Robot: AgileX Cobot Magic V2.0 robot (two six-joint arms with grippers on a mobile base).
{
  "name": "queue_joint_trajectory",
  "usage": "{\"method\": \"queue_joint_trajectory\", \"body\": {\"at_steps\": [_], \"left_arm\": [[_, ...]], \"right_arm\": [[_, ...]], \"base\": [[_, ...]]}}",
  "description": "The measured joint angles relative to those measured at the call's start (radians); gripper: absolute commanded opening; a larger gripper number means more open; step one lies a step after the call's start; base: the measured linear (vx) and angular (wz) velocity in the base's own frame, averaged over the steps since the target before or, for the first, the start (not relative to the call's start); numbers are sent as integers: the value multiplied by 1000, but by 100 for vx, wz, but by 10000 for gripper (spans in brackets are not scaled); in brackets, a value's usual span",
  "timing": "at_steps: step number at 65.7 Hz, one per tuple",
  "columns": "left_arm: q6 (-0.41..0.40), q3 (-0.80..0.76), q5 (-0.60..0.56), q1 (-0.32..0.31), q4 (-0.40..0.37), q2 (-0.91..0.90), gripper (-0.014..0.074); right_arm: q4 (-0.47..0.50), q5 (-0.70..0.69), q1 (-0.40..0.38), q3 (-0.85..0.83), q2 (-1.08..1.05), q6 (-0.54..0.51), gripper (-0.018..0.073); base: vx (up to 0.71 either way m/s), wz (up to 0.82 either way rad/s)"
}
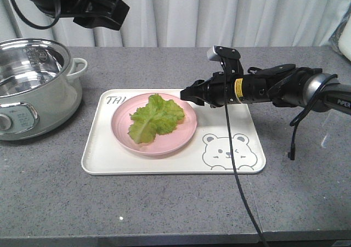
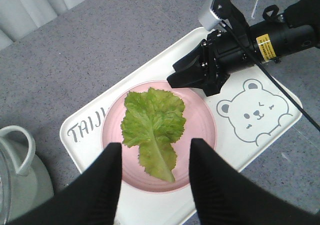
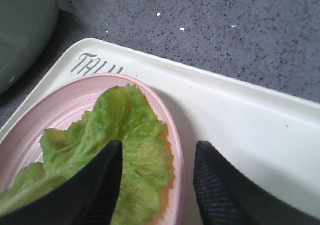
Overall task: Transfer vegetables to tray and serve
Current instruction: 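Lift the pink plate and set it onto the tray center, then open the right gripper and withdraw it from the plate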
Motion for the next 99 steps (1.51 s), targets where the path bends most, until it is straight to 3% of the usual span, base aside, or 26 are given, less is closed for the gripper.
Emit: {"method": "queue_joint_trajectory", "body": {"at_steps": [23, 33, 48, 63, 75, 90, 99], "left_arm": [[0, 0, 0, 0, 0, 0, 302], [0, 0, 0, 0, 0, 0, 302], [0, 0, 0, 0, 0, 0, 302], [0, 0, 0, 0, 0, 0, 302], [0, 0, 0, 0, 0, 0, 302], [0, 0, 0, 0, 5, 2, 302], [-34, 0, 0, 0, 63, 31, 302]], "right_arm": [[0, -37, -4, 0, -212, -67, 311], [0, -79, -42, 0, -322, -70, 309], [0, -166, -191, 0, -478, -7, 309], [0, -388, -408, 0, -532, 81, 309], [0, -555, -538, 0, -532, 128, 309], [0, -588, -593, 0, -532, 150, 309], [0, -590, -593, 15, -524, 153, 309]], "base": [[0, 0], [0, 0], [0, 0], [0, 0], [0, 0], [0, 0], [0, 0]]}}
